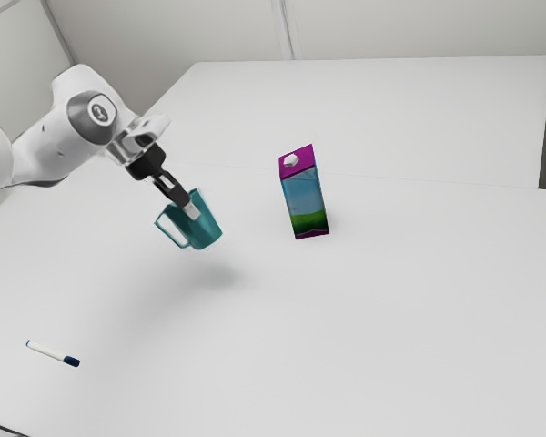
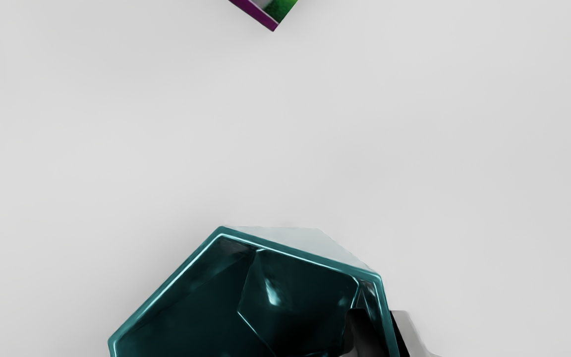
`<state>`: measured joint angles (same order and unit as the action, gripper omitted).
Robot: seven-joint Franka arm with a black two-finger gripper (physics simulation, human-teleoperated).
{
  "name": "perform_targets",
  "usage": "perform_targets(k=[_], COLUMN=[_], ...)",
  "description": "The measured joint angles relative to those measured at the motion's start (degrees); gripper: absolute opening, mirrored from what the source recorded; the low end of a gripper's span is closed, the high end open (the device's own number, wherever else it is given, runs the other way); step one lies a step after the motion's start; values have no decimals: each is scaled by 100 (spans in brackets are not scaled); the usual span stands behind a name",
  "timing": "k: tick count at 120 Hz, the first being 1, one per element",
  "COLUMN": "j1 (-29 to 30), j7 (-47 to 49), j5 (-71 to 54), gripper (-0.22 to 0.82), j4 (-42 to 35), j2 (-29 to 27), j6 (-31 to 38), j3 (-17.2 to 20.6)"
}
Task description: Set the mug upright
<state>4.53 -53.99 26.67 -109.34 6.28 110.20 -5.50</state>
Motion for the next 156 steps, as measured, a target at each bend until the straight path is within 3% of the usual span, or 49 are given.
perform_targets(k=[17, 63, 104, 150, 156], j1=[172, -34, -255, -261, -261], j7=[702, 2331, 3413, 4233, 4296], j5=[-991, -1479, -2716, -2906, -2888], gripper=[-18, -18, -18, -18, -11], j4=[557, 574, 392, 204, 176], j2=[423, 1229, 1151, 1126, 1126], j6=[198, 1491, 1932, 2260, 2272], j3=[36, 103, 185, 189, 190])
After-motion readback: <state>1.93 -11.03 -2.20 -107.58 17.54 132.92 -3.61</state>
